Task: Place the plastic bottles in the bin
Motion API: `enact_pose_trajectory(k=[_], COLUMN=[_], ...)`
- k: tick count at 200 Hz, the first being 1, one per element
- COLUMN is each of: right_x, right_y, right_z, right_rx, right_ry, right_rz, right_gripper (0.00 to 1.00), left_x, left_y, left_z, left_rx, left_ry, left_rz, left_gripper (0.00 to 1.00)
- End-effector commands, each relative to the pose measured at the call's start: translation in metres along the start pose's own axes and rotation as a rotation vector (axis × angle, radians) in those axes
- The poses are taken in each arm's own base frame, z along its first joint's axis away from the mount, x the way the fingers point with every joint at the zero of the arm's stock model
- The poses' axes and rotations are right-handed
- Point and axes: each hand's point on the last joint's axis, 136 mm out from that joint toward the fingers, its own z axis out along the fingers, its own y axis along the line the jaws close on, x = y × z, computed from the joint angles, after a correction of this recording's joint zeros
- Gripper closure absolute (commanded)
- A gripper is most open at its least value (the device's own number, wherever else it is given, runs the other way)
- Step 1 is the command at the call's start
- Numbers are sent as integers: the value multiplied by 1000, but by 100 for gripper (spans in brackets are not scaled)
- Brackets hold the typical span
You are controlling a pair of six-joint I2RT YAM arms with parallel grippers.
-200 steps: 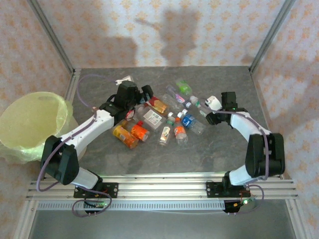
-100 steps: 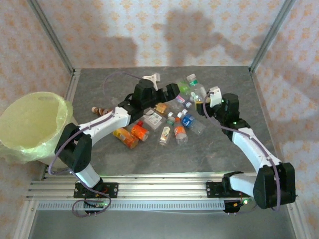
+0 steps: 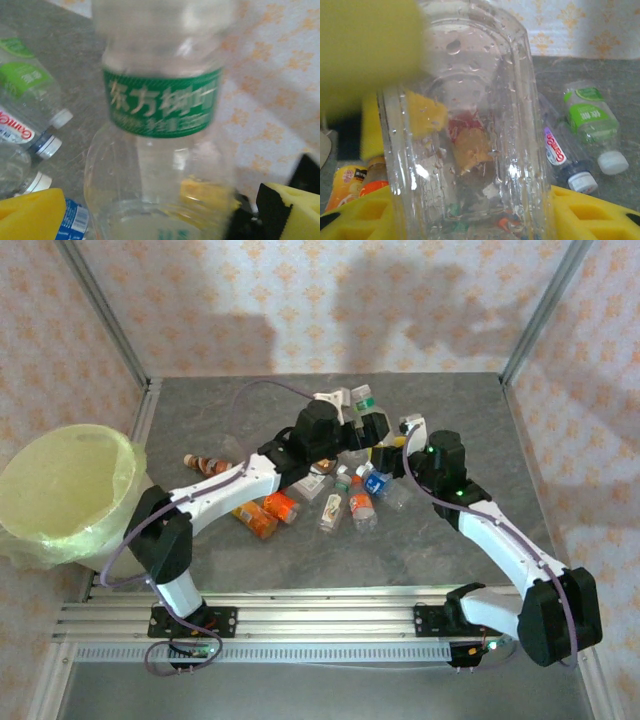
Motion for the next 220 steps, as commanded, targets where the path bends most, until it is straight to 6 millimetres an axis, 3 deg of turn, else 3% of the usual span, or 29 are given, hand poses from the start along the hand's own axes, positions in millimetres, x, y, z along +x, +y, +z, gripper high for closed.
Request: enact_pose_trajectory(k=[1, 36, 78, 133, 151, 172, 178, 204, 220], right_x=[-24, -25, -16, -6, -7, -6, -7, -15, -25], right_y=[18, 30, 29, 32, 39, 47, 46, 33, 15], right_z=[-7, -7, -5, -6, -10, -17, -20, -32, -40], right_rx=[-50, -118, -113, -125, -159, -192, -176, -68, 55], right_ry=[-116, -121, -74, 20, 26, 56, 61, 54, -5], right_rz=[-61, -57, -55, -60, -68, -100, -101, -133, -133], right_gripper=[51, 49, 47, 33, 21, 12, 0, 1, 1], left_x=[2, 10, 7, -6, -13, -23, -27, -49, -65], left_y=[3, -5, -11, 0, 0, 10, 16, 50, 62], left_z=[-1, 7, 4, -6, -13, -28, -34, -73, -105], left_rx=[-82, -6, 4, -84, -97, -183, -228, -475, -600], left_ry=[-4, 20, 22, -30, -59, -81, -92, -182, -245], left_rz=[-30, -61, -6, 71, 102, 140, 149, 203, 244], left_gripper=[4, 12, 37, 37, 37, 37, 37, 38, 38])
